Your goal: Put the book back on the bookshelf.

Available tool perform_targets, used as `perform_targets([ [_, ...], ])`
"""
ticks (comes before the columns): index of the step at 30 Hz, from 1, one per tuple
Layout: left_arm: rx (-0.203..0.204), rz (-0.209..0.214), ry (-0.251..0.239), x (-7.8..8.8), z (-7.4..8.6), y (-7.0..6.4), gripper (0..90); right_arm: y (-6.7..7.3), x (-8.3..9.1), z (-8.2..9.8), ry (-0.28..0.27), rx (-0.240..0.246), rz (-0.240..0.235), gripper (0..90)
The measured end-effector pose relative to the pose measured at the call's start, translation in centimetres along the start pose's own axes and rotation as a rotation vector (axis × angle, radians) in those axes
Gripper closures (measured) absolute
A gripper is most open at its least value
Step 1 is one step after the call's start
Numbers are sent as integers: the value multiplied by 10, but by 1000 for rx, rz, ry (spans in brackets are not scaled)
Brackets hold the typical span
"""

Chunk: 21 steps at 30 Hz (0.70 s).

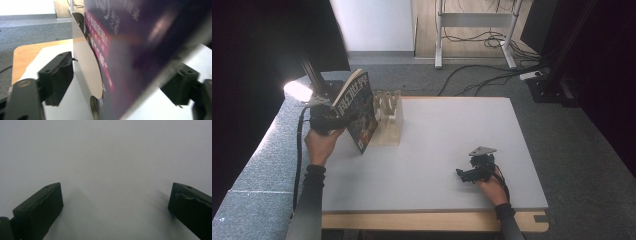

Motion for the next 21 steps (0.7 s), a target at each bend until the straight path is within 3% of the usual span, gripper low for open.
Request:
perform_targets([
  [2,-2,-4,-5,4,1,0,147,0,0,0,0,1,0,0],
  [6,12,37,-29,16,5,-2,108,0,0,0,-1,1,-2,0],
  [15,-65,51,3,44,17,-10,98,0,0,0,0,2,-1,0],
  [21,-117,53,13,57,29,-19,33,0,0,0,1,1,-1,0],
])
Point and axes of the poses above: each handheld gripper's, and its own axes: x roughly backward along the jaws, z roughly out of its underside, y roughly to its left, the point moved 3 cm from there along -x, roughly forward along the jaws, and after that the axes turned 15 degrees about x, right-handed, at the moved point
